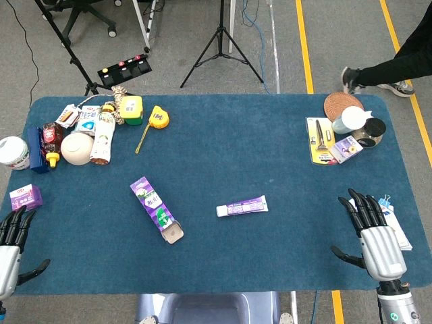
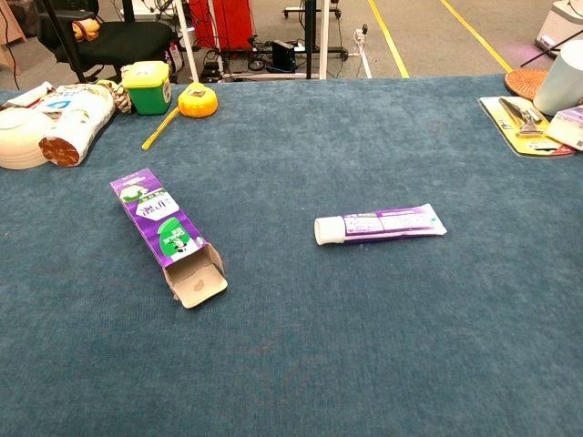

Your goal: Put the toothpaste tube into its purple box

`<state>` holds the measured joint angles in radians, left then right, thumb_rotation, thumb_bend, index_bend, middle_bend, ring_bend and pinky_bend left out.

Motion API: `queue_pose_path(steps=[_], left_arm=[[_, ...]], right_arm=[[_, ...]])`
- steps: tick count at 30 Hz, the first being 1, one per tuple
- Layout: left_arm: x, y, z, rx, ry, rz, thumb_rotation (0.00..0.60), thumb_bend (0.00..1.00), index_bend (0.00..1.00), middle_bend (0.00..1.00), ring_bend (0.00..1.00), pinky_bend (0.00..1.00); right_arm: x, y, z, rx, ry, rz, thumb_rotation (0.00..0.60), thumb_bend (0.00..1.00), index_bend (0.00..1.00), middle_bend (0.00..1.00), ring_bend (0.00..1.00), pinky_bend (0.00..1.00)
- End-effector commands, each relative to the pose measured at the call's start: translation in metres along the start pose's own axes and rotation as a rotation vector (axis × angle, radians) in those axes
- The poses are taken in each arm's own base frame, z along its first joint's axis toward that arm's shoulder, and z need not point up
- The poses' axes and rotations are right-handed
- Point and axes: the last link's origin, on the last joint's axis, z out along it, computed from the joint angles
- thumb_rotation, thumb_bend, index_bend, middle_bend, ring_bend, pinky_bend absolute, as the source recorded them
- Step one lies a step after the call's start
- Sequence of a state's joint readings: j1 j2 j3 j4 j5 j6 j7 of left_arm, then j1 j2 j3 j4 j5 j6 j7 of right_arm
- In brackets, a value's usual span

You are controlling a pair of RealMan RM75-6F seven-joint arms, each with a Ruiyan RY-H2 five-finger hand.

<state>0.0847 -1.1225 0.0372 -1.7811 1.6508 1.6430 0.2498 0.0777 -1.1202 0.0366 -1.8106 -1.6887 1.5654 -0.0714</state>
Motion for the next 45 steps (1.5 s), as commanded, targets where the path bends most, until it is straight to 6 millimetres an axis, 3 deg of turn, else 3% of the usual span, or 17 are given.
queue_pose_path(steps=[1, 35, 39, 41, 45], left_arm=[[0.000, 0.000, 0.000, 0.000, 0.000, 0.000, 0.600, 0.03, 0.00, 0.00, 0.00, 0.12], [0.000, -0.002, 0.002, -0.005, -0.014, -0.012, 0.600, 0.03, 0.00, 0.00, 0.00, 0.12], [0.002, -0.003, 0.001, -0.001, -0.009, -0.022, 0.600, 0.03, 0.00, 0.00, 0.00, 0.12], [0.002, -0.005, 0.002, 0.002, -0.012, -0.028, 0.600, 0.03, 0.00, 0.00, 0.00, 0.12], [0.003, -0.005, 0.001, -0.001, -0.011, -0.029, 0.600, 0.03, 0.00, 0.00, 0.00, 0.12]], right_arm=[[0.000, 0.000, 0.000, 0.000, -0.001, 0.000, 0.600, 0.00, 0.09, 0.01, 0.00, 0.00], [-0.024, -0.008, 0.006, 0.050, -0.140, -0.053, 0.600, 0.00, 0.09, 0.04, 0.00, 0.00], [-0.040, -0.009, 0.018, 0.074, -0.177, -0.056, 0.600, 0.03, 0.09, 0.06, 0.03, 0.07], [-0.056, -0.012, 0.036, 0.105, -0.238, -0.039, 0.600, 0.06, 0.10, 0.07, 0.04, 0.08], [-0.069, -0.025, 0.064, 0.170, -0.263, 0.013, 0.600, 0.08, 0.15, 0.12, 0.09, 0.12]])
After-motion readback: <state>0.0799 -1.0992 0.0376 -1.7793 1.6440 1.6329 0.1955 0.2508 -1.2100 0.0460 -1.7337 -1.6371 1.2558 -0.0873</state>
